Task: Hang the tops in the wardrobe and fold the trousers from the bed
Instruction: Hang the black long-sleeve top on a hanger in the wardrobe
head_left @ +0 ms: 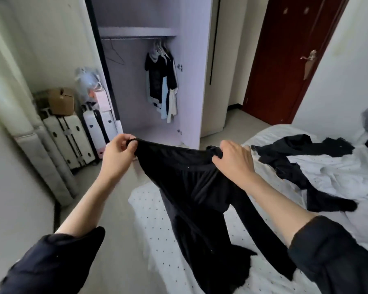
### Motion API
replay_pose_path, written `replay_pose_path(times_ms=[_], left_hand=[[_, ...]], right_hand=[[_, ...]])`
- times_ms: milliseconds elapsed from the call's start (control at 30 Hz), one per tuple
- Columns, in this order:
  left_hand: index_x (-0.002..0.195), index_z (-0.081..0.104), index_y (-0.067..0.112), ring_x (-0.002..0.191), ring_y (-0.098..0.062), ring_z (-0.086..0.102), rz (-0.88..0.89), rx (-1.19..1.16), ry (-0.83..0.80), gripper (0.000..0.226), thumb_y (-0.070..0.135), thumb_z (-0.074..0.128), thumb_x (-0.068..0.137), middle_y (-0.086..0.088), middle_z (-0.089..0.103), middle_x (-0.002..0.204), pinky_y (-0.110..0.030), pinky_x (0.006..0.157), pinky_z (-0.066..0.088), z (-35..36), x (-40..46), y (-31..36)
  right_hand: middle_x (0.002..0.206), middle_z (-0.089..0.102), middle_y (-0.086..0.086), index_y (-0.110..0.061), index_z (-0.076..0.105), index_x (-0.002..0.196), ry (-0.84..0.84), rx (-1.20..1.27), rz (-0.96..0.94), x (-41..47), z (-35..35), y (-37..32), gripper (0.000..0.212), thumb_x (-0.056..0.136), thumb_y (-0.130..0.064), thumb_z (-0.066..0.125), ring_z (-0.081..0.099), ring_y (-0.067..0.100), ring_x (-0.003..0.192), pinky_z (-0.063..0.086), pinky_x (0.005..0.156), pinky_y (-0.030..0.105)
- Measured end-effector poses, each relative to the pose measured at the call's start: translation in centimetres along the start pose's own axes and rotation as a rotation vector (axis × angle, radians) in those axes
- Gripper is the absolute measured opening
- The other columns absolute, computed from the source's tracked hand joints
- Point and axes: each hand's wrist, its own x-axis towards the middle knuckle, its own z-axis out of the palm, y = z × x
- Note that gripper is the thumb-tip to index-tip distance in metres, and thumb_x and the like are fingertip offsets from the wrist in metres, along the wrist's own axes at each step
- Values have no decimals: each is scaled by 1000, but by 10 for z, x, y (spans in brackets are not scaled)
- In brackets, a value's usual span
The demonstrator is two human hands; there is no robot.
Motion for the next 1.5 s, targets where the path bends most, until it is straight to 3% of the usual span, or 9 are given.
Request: replay_pose_path(times_ms=[100,200,467,600,867,967,1100,1267,1500], left_hand=[[77,52,19,64,-15,48,-91,-208,20,22,7,47,95,-2,51,69,-28,60,42,-65,44,-6],[75,52,23,61,-13,48,-52,-167,42,24,9,48,94,-1,53,69,-27,57,38,-124,86,-15],[77,54,27,50,6,48,51,-49,118,24,10,51,94,10,57,64,-7,49,37,-214,189,-50],[77,56,27,61,-7,44,65,69,114,21,12,55,93,2,53,70,-13,53,35,-233,243,-66],[90,65,7,76,-19,49,48,244,140,5,8,62,88,-12,56,81,-27,69,41,-245,376,-90],[91,67,6,74,-20,51,19,279,141,6,8,63,87,-10,59,78,-29,74,42,-242,426,-103],[88,69,9,74,-19,55,21,402,127,5,9,65,85,-9,65,79,-28,76,42,-231,492,-133],[89,70,11,73,-13,52,69,580,-39,9,7,63,85,3,59,74,-16,65,31,-193,559,-183],[95,69,7,89,-20,62,57,569,-417,15,5,56,89,-3,67,89,-18,75,40,-129,659,-260]], right_hand=[[80,54,2,-15,44,111,-6,122,-15,36,4,-72,25,88,-17,52,54,29,80,32,71,33],[110,64,5,-25,51,130,-88,83,-119,71,17,-138,41,90,-16,46,56,31,100,36,85,36],[109,60,3,-15,65,106,-258,355,-111,170,53,-253,22,88,-17,52,55,27,107,45,91,37],[108,64,18,4,58,107,-301,525,-60,225,84,-284,25,89,-10,49,57,34,104,46,93,43],[80,61,1,-17,64,87,-262,698,-188,375,122,-309,8,87,-10,59,55,19,83,44,72,33],[59,46,-4,-21,51,61,-227,654,-189,430,124,-311,29,80,-23,72,43,14,61,27,56,29],[62,49,-2,-17,51,64,-224,589,-136,497,140,-311,31,76,-32,76,46,13,61,33,59,29],[66,52,4,-14,43,63,-191,417,-1,558,180,-303,38,80,-34,71,53,22,64,34,53,28],[59,40,-1,-15,38,58,-189,182,258,637,247,-290,37,82,-29,64,39,18,57,22,46,26]])
